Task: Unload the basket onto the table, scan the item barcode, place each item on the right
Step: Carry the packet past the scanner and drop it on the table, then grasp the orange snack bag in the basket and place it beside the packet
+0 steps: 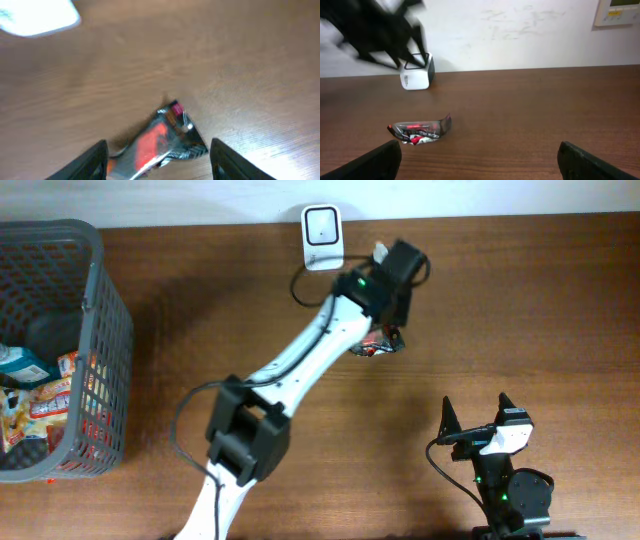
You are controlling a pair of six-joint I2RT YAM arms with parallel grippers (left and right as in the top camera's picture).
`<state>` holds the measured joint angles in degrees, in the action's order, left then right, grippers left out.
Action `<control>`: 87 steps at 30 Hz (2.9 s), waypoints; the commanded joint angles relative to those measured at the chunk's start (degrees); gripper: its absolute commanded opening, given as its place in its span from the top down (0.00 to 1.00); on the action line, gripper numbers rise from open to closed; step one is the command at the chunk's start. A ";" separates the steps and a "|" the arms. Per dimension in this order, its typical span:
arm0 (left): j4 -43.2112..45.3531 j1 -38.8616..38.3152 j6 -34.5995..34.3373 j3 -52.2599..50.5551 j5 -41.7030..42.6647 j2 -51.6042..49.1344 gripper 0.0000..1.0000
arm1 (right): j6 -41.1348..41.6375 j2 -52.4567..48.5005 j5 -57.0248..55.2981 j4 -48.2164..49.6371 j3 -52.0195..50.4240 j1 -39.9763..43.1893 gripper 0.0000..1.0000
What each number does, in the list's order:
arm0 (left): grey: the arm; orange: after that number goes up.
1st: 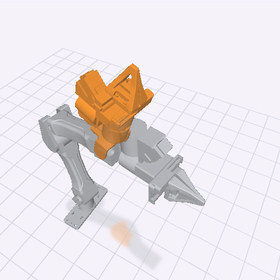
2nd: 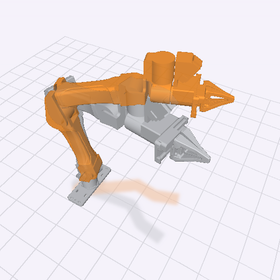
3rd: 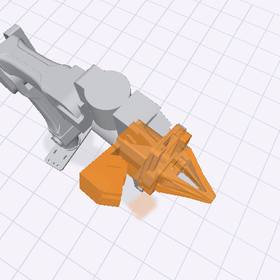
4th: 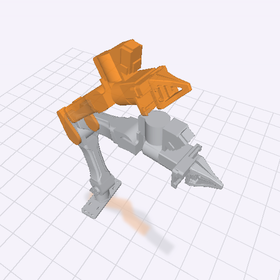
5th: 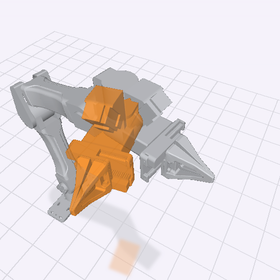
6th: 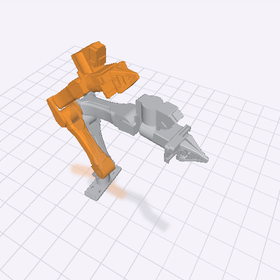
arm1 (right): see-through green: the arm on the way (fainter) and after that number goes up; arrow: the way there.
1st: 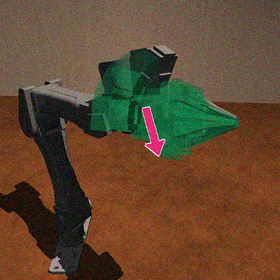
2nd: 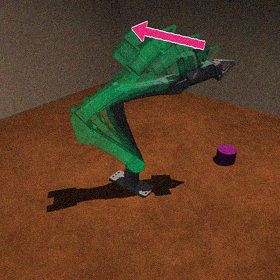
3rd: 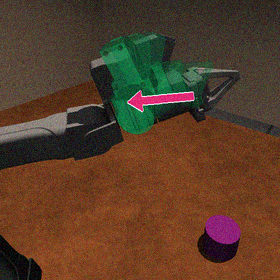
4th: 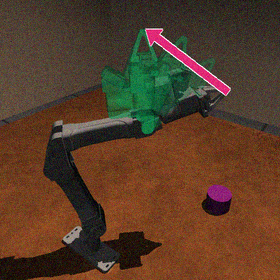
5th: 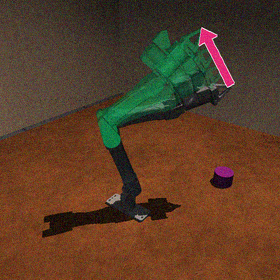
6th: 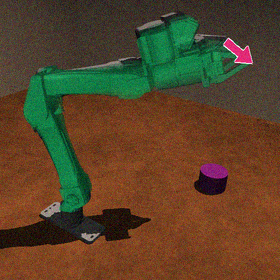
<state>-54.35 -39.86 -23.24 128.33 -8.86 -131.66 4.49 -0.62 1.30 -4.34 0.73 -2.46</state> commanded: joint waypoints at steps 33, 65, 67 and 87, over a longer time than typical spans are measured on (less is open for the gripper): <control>-13.27 79.71 -14.75 -40.68 11.21 31.26 0.23 | 0.24 0.42 -0.50 -0.22 -0.42 -0.07 0.02; -12.07 76.87 -17.55 -36.50 5.01 38.84 1.00 | 0.24 0.42 -0.50 -0.22 -0.42 -0.04 0.02; -12.81 74.90 -16.98 -31.39 4.98 43.28 1.00 | 0.24 0.42 -0.48 -0.22 -0.42 -0.07 0.02; 9.07 11.93 6.64 -28.15 7.41 24.30 1.00 | 0.24 0.42 -0.50 -0.22 -0.42 -0.07 0.02</control>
<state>-47.18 -26.81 -21.37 99.96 -1.26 -101.14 4.56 -0.58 1.30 -4.34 0.73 -2.46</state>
